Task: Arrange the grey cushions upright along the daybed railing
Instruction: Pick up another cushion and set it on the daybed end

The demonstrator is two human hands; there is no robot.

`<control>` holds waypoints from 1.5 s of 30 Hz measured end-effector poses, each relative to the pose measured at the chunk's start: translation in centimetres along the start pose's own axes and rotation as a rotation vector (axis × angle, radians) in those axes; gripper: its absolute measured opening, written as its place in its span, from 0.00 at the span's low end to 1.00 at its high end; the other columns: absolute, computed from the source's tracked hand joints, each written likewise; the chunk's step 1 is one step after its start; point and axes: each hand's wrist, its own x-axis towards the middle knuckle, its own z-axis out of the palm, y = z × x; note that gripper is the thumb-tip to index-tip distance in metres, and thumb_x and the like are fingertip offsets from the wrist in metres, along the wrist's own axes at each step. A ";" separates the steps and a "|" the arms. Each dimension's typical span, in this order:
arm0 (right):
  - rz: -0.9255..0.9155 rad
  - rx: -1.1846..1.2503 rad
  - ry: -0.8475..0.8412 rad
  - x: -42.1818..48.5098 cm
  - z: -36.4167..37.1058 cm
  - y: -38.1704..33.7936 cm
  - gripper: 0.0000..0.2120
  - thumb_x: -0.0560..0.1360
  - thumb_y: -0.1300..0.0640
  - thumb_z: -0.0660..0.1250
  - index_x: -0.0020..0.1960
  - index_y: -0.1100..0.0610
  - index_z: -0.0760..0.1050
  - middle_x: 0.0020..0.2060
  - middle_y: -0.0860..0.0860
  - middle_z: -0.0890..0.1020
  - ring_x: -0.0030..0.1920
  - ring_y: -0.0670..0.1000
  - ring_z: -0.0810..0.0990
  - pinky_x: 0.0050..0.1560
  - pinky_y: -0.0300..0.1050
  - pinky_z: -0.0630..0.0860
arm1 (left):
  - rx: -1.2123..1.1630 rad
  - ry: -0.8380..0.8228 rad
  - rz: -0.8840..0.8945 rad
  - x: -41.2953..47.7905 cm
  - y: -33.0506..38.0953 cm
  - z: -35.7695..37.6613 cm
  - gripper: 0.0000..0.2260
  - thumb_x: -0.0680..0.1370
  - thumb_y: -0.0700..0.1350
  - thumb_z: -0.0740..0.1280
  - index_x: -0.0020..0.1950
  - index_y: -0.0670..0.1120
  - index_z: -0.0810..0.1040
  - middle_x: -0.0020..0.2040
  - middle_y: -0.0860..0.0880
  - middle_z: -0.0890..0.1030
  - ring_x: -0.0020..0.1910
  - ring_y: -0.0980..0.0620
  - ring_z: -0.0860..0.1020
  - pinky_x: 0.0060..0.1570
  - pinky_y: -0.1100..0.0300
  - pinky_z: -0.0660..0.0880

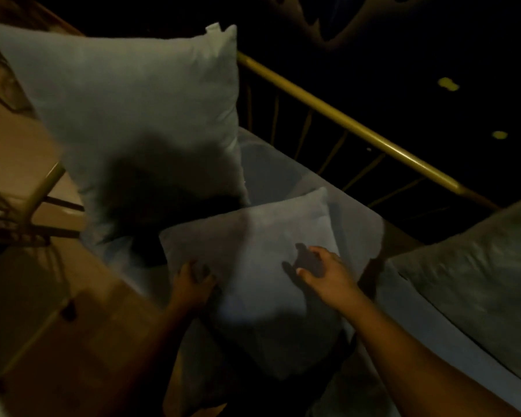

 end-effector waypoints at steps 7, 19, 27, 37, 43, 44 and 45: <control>-0.216 -0.012 -0.025 10.0 2.5 -12.3 0.32 0.72 0.48 0.70 0.72 0.51 0.62 0.70 0.56 0.68 0.68 0.57 0.69 0.66 0.48 0.67 | -0.067 0.402 0.177 7.8 7.5 -9.2 0.33 0.73 0.46 0.72 0.74 0.41 0.62 0.76 0.35 0.57 0.76 0.38 0.57 0.73 0.49 0.57; -0.268 0.336 0.023 24.0 6.0 -25.5 0.55 0.61 0.46 0.79 0.77 0.51 0.47 0.74 0.53 0.63 0.71 0.56 0.66 0.70 0.56 0.67 | -0.253 0.493 0.221 18.5 8.4 -21.1 0.55 0.61 0.62 0.75 0.77 0.57 0.43 0.78 0.43 0.51 0.77 0.41 0.55 0.74 0.43 0.59; -0.139 0.586 -0.140 24.9 6.2 -24.8 0.41 0.67 0.51 0.75 0.74 0.46 0.56 0.67 0.48 0.72 0.62 0.53 0.72 0.54 0.51 0.68 | -0.626 0.349 0.148 18.7 7.7 -22.9 0.55 0.54 0.65 0.77 0.75 0.56 0.54 0.73 0.46 0.66 0.69 0.44 0.69 0.65 0.43 0.72; -0.425 0.639 0.046 16.6 0.1 -29.2 0.40 0.66 0.49 0.76 0.72 0.48 0.59 0.60 0.42 0.72 0.58 0.44 0.73 0.56 0.41 0.71 | -0.679 0.439 0.431 11.3 13.6 -25.1 0.39 0.67 0.54 0.75 0.72 0.47 0.61 0.68 0.45 0.73 0.63 0.48 0.76 0.62 0.46 0.75; -0.557 0.558 0.251 6.0 -7.0 -26.1 0.36 0.65 0.54 0.77 0.65 0.41 0.61 0.54 0.34 0.72 0.57 0.41 0.73 0.56 0.39 0.70 | -0.601 0.360 0.559 3.0 17.8 -23.3 0.50 0.58 0.69 0.73 0.75 0.55 0.55 0.74 0.49 0.66 0.70 0.48 0.69 0.67 0.44 0.70; -0.564 0.531 0.298 4.0 -7.9 -24.7 0.36 0.64 0.53 0.78 0.63 0.40 0.61 0.53 0.32 0.71 0.56 0.40 0.73 0.56 0.39 0.70 | -0.589 0.345 0.575 1.5 17.9 -22.6 0.51 0.57 0.71 0.72 0.75 0.57 0.55 0.75 0.50 0.65 0.71 0.48 0.68 0.68 0.43 0.69; -0.560 0.501 0.342 2.0 -8.7 -23.1 0.36 0.62 0.50 0.79 0.63 0.39 0.61 0.54 0.32 0.72 0.56 0.40 0.73 0.57 0.39 0.71 | -0.579 0.327 0.591 0.1 17.8 -21.7 0.52 0.57 0.72 0.72 0.74 0.58 0.54 0.75 0.50 0.64 0.72 0.48 0.67 0.68 0.43 0.68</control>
